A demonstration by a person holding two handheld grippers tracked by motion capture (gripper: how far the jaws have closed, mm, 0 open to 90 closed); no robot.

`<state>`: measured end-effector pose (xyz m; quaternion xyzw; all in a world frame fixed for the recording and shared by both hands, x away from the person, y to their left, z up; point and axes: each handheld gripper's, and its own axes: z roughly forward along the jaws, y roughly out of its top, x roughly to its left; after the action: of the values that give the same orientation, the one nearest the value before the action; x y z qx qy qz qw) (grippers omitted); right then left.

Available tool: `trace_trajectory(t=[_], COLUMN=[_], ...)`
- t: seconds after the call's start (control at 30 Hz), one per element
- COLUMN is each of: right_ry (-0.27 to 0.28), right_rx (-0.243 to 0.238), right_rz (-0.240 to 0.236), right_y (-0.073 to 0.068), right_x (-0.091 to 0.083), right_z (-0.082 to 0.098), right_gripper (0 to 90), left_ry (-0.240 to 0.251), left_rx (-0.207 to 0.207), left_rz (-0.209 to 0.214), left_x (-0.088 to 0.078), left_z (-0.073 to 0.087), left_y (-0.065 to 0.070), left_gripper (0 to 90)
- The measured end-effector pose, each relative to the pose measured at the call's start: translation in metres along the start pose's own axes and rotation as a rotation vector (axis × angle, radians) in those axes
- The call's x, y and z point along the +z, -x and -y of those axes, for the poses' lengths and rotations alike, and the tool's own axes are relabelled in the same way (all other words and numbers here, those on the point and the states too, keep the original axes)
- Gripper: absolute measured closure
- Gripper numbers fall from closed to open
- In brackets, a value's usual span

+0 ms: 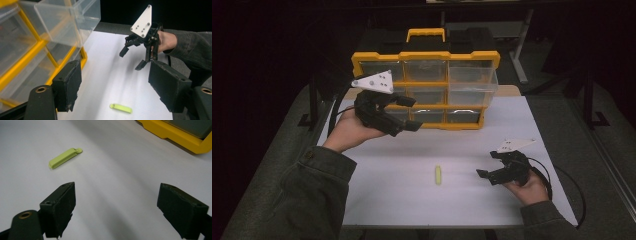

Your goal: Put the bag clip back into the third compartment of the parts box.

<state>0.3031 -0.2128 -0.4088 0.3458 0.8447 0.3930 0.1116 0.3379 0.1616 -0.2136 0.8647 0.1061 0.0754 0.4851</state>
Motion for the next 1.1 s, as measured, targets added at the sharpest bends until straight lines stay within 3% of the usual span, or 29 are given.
trace_trajectory(t=[0.1,0.6,0.87,1.1], right_ry=[0.004,0.011,0.029,0.044], right_rx=[-0.009,-0.024,-0.028,-0.031], right_rz=[0.007,-0.007,-0.009,-0.010], right_y=[-0.001,-0.003,-0.004,-0.003], right_x=[0.000,0.000,-0.002,-0.003], right_z=[0.000,0.000,-0.001,-0.001], right_gripper=[14.4,14.3,14.4,14.4], left_ry=[0.025,-0.010,0.009,0.017], left_rx=[-0.013,-0.046,-0.083,-0.100], left_rz=[-0.002,-0.078,-0.085,-0.129], left_x=[-0.006,-0.008,-0.012,-0.018], left_z=[0.010,0.049,0.068,0.082], left_y=[0.003,0.008,0.009,0.011], left_gripper=[26.2,24.5,24.3,20.8])
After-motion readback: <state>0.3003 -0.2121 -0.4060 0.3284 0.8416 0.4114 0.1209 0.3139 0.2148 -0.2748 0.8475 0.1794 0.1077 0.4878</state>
